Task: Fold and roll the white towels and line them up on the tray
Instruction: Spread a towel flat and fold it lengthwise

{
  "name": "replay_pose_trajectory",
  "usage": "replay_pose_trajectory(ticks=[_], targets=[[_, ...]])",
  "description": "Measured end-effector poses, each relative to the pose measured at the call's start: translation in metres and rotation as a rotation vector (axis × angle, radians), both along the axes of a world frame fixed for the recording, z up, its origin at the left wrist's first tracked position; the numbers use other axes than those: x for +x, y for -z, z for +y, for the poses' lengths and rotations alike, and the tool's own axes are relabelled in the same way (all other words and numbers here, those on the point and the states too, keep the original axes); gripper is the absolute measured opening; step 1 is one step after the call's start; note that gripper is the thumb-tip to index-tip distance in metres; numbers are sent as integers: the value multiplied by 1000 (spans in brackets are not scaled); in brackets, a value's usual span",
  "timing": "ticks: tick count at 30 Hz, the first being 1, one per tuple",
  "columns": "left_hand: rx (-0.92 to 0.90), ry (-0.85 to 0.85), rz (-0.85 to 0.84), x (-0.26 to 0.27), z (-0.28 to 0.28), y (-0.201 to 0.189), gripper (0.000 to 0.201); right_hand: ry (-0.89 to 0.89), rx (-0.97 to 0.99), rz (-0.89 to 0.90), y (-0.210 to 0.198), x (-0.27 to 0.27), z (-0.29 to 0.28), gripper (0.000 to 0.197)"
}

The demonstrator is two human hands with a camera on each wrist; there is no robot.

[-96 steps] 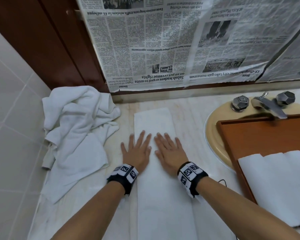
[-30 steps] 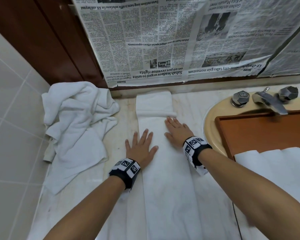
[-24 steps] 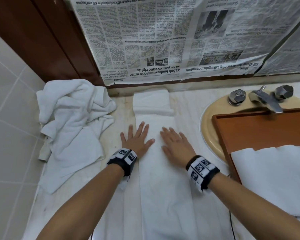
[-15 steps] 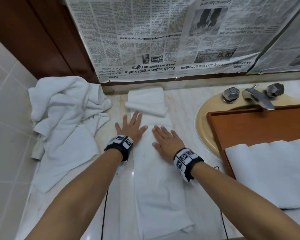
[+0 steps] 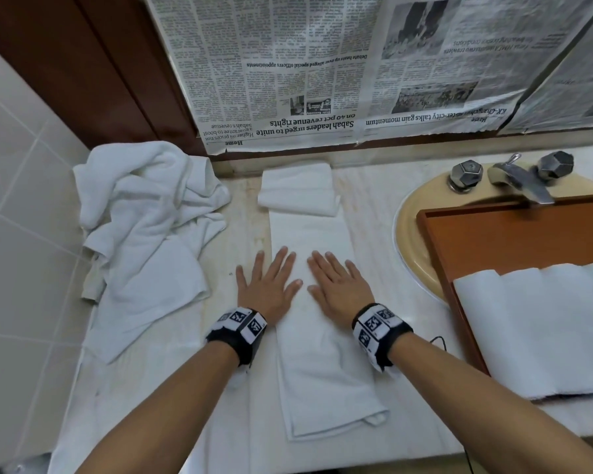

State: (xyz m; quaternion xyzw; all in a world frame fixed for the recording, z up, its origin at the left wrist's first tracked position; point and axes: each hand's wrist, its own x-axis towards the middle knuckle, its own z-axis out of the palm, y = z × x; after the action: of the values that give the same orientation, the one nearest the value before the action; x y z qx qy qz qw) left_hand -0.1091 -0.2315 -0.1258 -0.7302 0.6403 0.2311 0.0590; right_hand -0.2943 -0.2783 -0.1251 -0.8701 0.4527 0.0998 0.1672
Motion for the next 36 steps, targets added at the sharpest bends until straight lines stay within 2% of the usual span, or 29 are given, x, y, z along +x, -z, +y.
replay_pose_trajectory(ticks=[3, 7, 11, 13, 16, 19, 21, 23, 26, 32, 34, 36], targets=[[22, -26, -11, 9, -10, 0, 62, 96, 34, 4, -1, -10, -12, 60], [27, -84, 16, 14, -12, -7, 61, 244, 81, -15, -9, -23, -9, 58], [-23, -47, 74, -15, 21, -18, 59, 83, 44, -13, -14, -25, 42, 71], [-11, 8, 79, -33, 42, -16, 57, 33, 46, 3, -9, -24, 61, 71], [0, 7, 5, -37, 59, -7, 58, 126, 48, 7, -3, -31, 55, 60], [34, -106, 25, -24, 63, -7, 59, 257, 74, 65, -7, -47, 46, 57], [54, -171, 69, -21, 72, -11, 60, 305, 64, 50, -14, -55, 59, 57], [40, -161, 97, -29, 89, -17, 61, 252, 57, 0, -19, -54, 86, 58], [48, -33, 46, -46, 116, -17, 59, 97, 99, 3, -16, -49, 120, 67], [59, -117, 25, -35, 126, -9, 56, 226, 84, 76, -11, -74, 112, 56], [44, -154, 63, -36, 130, -13, 56, 277, 93, 16, -13, -83, 115, 55], [8, -172, 138, -39, 140, -20, 59, 296, 109, -155, -15, -92, 127, 54]])
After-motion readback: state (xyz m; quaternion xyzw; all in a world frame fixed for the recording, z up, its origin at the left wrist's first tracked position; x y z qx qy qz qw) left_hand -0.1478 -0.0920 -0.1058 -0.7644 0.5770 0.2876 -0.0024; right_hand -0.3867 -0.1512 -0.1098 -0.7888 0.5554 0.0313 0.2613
